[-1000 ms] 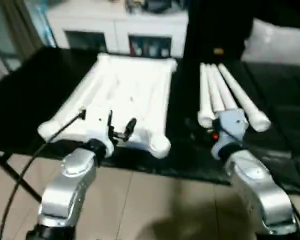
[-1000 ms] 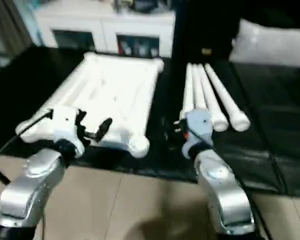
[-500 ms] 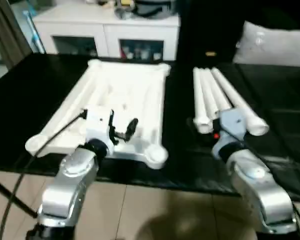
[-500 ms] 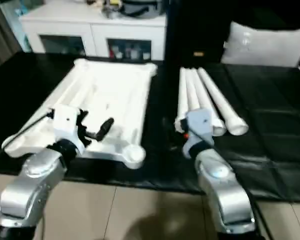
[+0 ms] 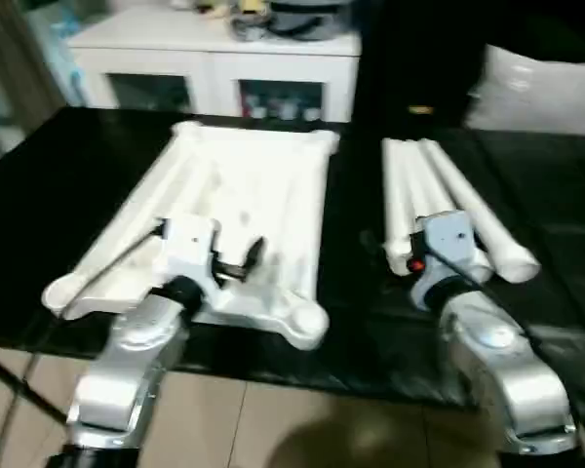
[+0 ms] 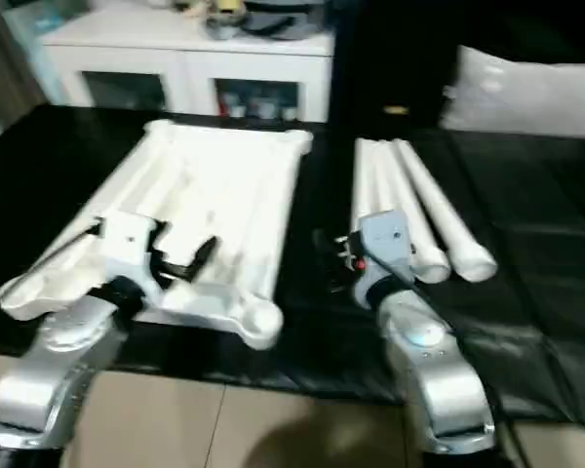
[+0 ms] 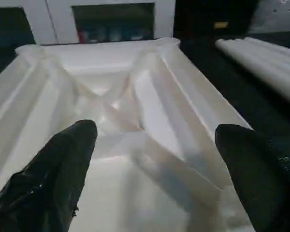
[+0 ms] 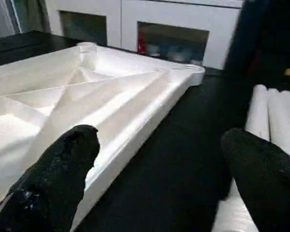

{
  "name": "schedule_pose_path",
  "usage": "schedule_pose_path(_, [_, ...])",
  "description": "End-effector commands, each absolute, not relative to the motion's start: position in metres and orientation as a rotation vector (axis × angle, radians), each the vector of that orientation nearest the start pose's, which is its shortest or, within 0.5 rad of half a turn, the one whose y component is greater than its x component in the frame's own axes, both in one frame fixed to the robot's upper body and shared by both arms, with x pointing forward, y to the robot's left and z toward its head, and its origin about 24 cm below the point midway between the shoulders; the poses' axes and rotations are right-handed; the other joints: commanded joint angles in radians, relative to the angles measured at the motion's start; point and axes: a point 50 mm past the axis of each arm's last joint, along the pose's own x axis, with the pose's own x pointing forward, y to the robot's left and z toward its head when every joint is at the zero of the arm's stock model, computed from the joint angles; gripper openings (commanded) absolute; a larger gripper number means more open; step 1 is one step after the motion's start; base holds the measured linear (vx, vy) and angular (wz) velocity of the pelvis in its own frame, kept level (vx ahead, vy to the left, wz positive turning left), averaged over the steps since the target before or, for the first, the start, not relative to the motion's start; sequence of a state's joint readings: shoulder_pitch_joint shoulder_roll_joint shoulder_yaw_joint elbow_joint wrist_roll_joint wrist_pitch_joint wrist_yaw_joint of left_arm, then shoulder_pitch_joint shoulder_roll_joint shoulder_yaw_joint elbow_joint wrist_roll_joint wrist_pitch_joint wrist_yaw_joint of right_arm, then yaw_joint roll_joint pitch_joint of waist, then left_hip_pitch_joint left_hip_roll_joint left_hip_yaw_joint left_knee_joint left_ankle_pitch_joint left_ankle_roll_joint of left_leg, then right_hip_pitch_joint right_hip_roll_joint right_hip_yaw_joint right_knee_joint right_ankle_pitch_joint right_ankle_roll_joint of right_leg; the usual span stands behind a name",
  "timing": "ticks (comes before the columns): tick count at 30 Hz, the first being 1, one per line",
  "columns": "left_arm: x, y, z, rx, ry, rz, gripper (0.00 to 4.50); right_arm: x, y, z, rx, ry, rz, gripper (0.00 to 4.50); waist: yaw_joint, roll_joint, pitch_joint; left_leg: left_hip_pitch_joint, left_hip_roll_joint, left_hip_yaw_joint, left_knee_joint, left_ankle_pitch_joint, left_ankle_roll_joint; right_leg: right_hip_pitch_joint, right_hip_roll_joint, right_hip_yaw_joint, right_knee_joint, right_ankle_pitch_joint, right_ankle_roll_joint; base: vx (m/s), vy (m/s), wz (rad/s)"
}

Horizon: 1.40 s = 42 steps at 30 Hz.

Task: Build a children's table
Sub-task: Move to table

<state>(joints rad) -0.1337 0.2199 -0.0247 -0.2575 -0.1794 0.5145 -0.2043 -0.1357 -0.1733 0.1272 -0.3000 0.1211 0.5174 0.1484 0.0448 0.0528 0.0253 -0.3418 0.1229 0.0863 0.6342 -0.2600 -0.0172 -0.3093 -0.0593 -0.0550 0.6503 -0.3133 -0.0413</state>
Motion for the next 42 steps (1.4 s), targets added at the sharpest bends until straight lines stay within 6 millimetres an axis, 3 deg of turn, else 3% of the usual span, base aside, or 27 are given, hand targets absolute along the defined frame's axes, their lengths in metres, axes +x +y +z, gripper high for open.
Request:
schedule_pose_path(1, [0.271, 0.15, 0.09, 0.052, 0.132, -0.321, 4.38, 0.267, -0.134, 0.094, -0.094, 0.109, 0.306, 4.5, -0.039, 0.002, -0.046, 0.129, 0.155, -0.122, -0.097, 0.076, 0.459, -0.099, -0.044, 0.022, 0.019, 0.012, -0.02, 0.094, -0.002, 0.07])
schedule_pose_path(2, [0.27, 0.149, 0.09, 0.051, 0.133, -0.322, 4.38, 0.267, -0.134, 0.094, -0.092, 0.111, 0.306, 4.5, -0.039, -0.01, -0.043, 0.111, 0.131, -0.102, -0.087, 0.078, 0.458, -0.088, -0.055, 0.037, -0.006, 0.046, -0.021, 0.09, -0.032, 0.12])
schedule_pose_path(3, [0.27, 0.149, 0.09, 0.051, 0.134, -0.323, 4.38, 0.266, -0.134, 0.094, -0.091, 0.112, 0.306, 4.5, 0.009, -0.06, -0.053, -0.071, -0.033, 0.018, 0.032, 0.046, 0.328, 0.106, -0.116, 0.139, -0.112, 0.213, -0.095, 0.09, -0.032, 0.12])
schedule_pose_path(4, [0.27, 0.149, 0.089, 0.051, 0.134, -0.325, 4.38, 0.266, -0.135, 0.094, -0.093, 0.113, 0.307, 4.5, 0.024, -0.054, -0.05, -0.109, -0.013, 0.009, 0.065, 0.035, 0.274, 0.138, -0.174, 0.168, -0.13, 0.205, -0.112, 0.084, -0.04, 0.02])
schedule_pose_path(5, [0.27, 0.149, 0.089, 0.05, 0.135, -0.326, 4.38, 0.266, -0.135, 0.094, -0.1, 0.111, 0.31, 4.5, 0.033, -0.047, -0.041, -0.127, 0.011, 0.0, 0.068, 0.057, 0.151, 0.129, -0.162, 0.136, -0.129, 0.177, -0.135, 0.066, -0.027, -0.11])
schedule_pose_path(6, [0.27, 0.149, 0.089, 0.05, 0.135, -0.326, 4.38, 0.266, -0.135, 0.094, -0.107, 0.109, 0.312, 4.5, 0.034, -0.038, -0.039, -0.119, 0.019, -0.004, 0.039, 0.076, 0.109, 0.12, -0.134, 0.111, -0.127, 0.145, -0.141, 0.066, -0.027, -0.11])
schedule_pose_path(7, [0.27, 0.149, 0.089, 0.05, 0.135, -0.326, 4.38, 0.266, -0.135, 0.094, -0.107, 0.109, 0.312, 4.5, 0.028, -0.009, -0.041, -0.093, 0.038, -0.002, -0.029, 0.105, 0.084, 0.11, -0.085, 0.059, -0.126, 0.061, -0.138, 0.078, -0.001, -0.05])
schedule_pose_path(8, [0.27, 0.149, 0.089, 0.049, 0.135, -0.327, 4.38, 0.266, -0.134, 0.094, -0.107, 0.109, 0.314, 4.5, 0.001, 0.015, -0.029, -0.043, 0.077, -0.027, -0.083, 0.058, 0.115, 0.073, -0.027, 0.015, -0.103, -0.032, -0.102, 0.133, 0.026, 0.0])
schedule_pose_path(9, [0.269, 0.149, 0.089, 0.049, 0.136, -0.327, 4.38, 0.266, -0.134, 0.094, -0.107, 0.109, 0.314, 4.5, -0.033, 0.041, -0.039, 0.069, 0.133, -0.101, -0.114, -0.044, 0.213, -0.01, 0.008, -0.006, -0.02, -0.083, -0.078, 0.133, 0.026, 0.0])
schedule_pose_path(10, [0.269, 0.149, 0.089, 0.049, 0.136, -0.328, 4.38, 0.266, -0.134, 0.094, -0.105, 0.11, 0.315, 4.5, -0.053, 0.038, -0.059, 0.114, 0.15, -0.133, -0.111, -0.042, 0.285, -0.04, 0.001, -0.007, 0.011, -0.083, -0.059, 0.135, 0.026, -0.01])
schedule_pose_path(11, [0.269, 0.149, 0.088, 0.049, 0.137, -0.329, 4.38, 0.266, -0.134, 0.094, -0.104, 0.111, 0.315, 4.5, -0.055, 0.029, -0.056, 0.133, 0.172, -0.157, -0.101, 0.015, 0.42, -0.084, -0.015, 0.005, 0.054, -0.07, 0.016, 0.075, 0.006, 0.03])
schedule_pose_path(12, [0.269, 0.149, 0.088, 0.05, 0.137, -0.33, 4.38, 0.266, -0.134, 0.094, -0.105, 0.112, 0.315, 4.5, -0.058, 0.019, -0.057, 0.131, 0.178, -0.16, -0.098, 0.071, 0.469, -0.102, -0.026, 0.012, 0.068, -0.049, 0.054, 0.075, 0.006, 0.03])
schedule_pose_path(13, [0.269, 0.149, 0.088, 0.05, 0.137, -0.33, 4.38, 0.266, -0.134, 0.094, -0.105, 0.112, 0.315, 4.5, -0.046, 0.007, -0.04, 0.098, 0.162, -0.121, -0.103, 0.088, 0.483, -0.109, -0.038, 0.026, 0.066, 0.007, 0.086, 0.0, 0.0, 0.0])
schedule_pose_path(14, [0.269, 0.149, 0.089, 0.051, 0.136, -0.331, 4.38, 0.267, -0.135, 0.094, -0.107, 0.113, 0.315, 4.5, -0.046, -0.027, -0.034, 0.049, 0.098, -0.063, -0.096, -0.026, 0.401, -0.066, -0.056, 0.052, -0.019, 0.079, 0.055, 0.038, -0.062, 0.11])
schedule_pose_path(15, [0.269, 0.148, 0.089, 0.051, 0.136, -0.332, 4.38, 0.267, -0.135, 0.094, -0.107, 0.114, 0.314, 4.5, -0.009, -0.063, -0.029, -0.018, -0.007, 0.017, -0.023, -0.136, 0.258, 0.013, -0.112, 0.123, -0.125, -0.016, 0.012, 0.038, -0.062, 0.11])
schedule_pose_path(16, [0.269, 0.148, 0.089, 0.05, 0.135, -0.334, 4.38, 0.267, -0.135, 0.094, -0.109, 0.112, 0.316, 4.5, 0.005, -0.07, -0.022, -0.058, -0.009, 0.011, 0.036, -0.112, 0.21, 0.064, -0.177, 0.167, -0.156, -0.163, -0.009, 0.038, -0.095, -0.02])
schedule_pose_path(17, [0.269, 0.147, 0.089, 0.043, 0.129, -0.351, 4.38, 0.268, -0.134, 0.094, -0.108, 0.101, 0.352, 4.5, 0.026, -0.063, -0.037, -0.096, 0.012, -0.009, 0.068, -0.007, 0.129, 0.097, -0.19, 0.171, -0.147, -0.253, -0.066, 0.044, -0.072, -0.12])
schedule_pose_path(19, [0.268, 0.147, 0.089, 0.04, 0.131, -0.382, 4.38, 0.268, -0.133, 0.094, -0.082, 0.099, 0.407, 4.5, 0.026, -0.045, -0.03, -0.09, 0.029, -0.009, -0.014, 0.145, 0.074, 0.063, -0.107, 0.106, -0.113, -0.06, -0.116, 0.043, -0.063, -0.11])
schedule_pose_path(20, [0.266, 0.148, 0.088, 0.055, 0.143, -0.414, 4.38, 0.267, -0.132, 0.096, -0.076, 0.091, 0.436, 4.5, 0.028, -0.011, -0.041, -0.048, 0.063, -0.011, -0.072, 0.186, 0.073, 0.027, -0.068, 0.064, -0.081, 0.091, -0.11, 0.0, 0.0, 0.0])
schedule_pose_path(22, [0.263, 0.149, 0.087, 0.088, 0.151, -0.468, 4.38, 0.267, -0.131, 0.099, -0.085, 0.073, 0.478, 4.5, 0.02, -0.004, -0.059, -0.022, 0.083, -0.018, -0.053, 0.284, 0.074, 0.004, -0.052, 0.061, -0.04, 0.329, -0.105, 0.034, 0.019, -0.01])
schedule_pose_path(24, [0.259, 0.152, 0.087, 0.125, 0.167, -0.555, 4.38, 0.266, -0.134, 0.1, -0.092, 0.077, 0.527, 4.5, 0.022, -0.002, -0.067, -0.019, 0.082, -0.023, -0.041, 0.423, 0.058, -0.006, -0.05, 0.056, -0.025, 0.521, -0.115, 0.0, 0.0, 0.0])
schedule_pose_path(25, [0.258, 0.153, 0.088, 0.129, 0.169, -0.565, 4.38, 0.266, -0.134, 0.101, -0.093, 0.079, 0.533, 4.5, 0.027, -0.001, -0.064, -0.02, 0.08, -0.02, -0.043, 0.399, 0.049, -0.009, -0.051, 0.055, -0.03, 0.506, -0.116, 0.0, 0.0, 0.0])
schedule_pose_path(27, [0.257, 0.159, 0.09, 0.16, 0.188, -0.641, 4.38, 0.266, -0.14, 0.101, -0.156, 0.085, 0.576, 4.5, 0.033, 0.001, -0.049, -0.026, 0.08, -0.012, -0.064, 0.185, 0.007, -0.008, -0.065, 0.056, -0.051, 0.354, -0.13, 0.0, 0.0, 0.0])
schedule_pose_path(29, [0.256, 0.163, 0.091, 0.184, 0.2, -0.695, 4.38, 0.266, -0.145, 0.101, -0.216, 0.095, 0.59, 4.5, 0.037, -0.004, -0.031, -0.019, 0.086, -0.005, -0.095, -0.111, -0.048, -0.008, -0.074, 0.064, -0.072, 0.124, -0.143, -0.026, 0.002, 0.01])
schedule_pose_path(32, [0.251, 0.168, 0.093, 0.259, 0.238, -0.825, 4.38, 0.264, -0.156, 0.098, -0.25, 0.171, 0.662, 4.5, 0.042, -0.009, -0.026, -0.012, 0.085, 0.004, -0.106, -0.216, -0.043, -0.011, -0.083, 0.073, -0.089, -0.045, -0.134, -0.055, -0.005, 0.03])
schedule_pose_path(36, [0.251, 0.175, 0.099, 0.335, 0.235, -0.938, 4.23, 0.261, -0.165, 0.099, -0.292, 0.203, 0.78, 4.5, 0.045, -0.019, -0.018, -0.011, 0.09, 0.018, -0.115, -0.245, -0.033, -0.02, -0.09, 0.076, -0.107, -0.197, -0.12, -0.028, -0.007, 0.02])
schedule_pose_path(42, [0.246, 0.18, 0.099, 0.404, 0.336, -1.153, 3.83, 0.253, -0.171, 0.104, -0.318, 0.254, 0.961, 4.5, 0.047, -0.028, -0.024, -0.018, 0.093, 0.021, -0.114, -0.172, -0.008, -0.02, -0.086, 0.073, -0.092, -0.072, -0.146, 0.0, 0.0, 0.0])
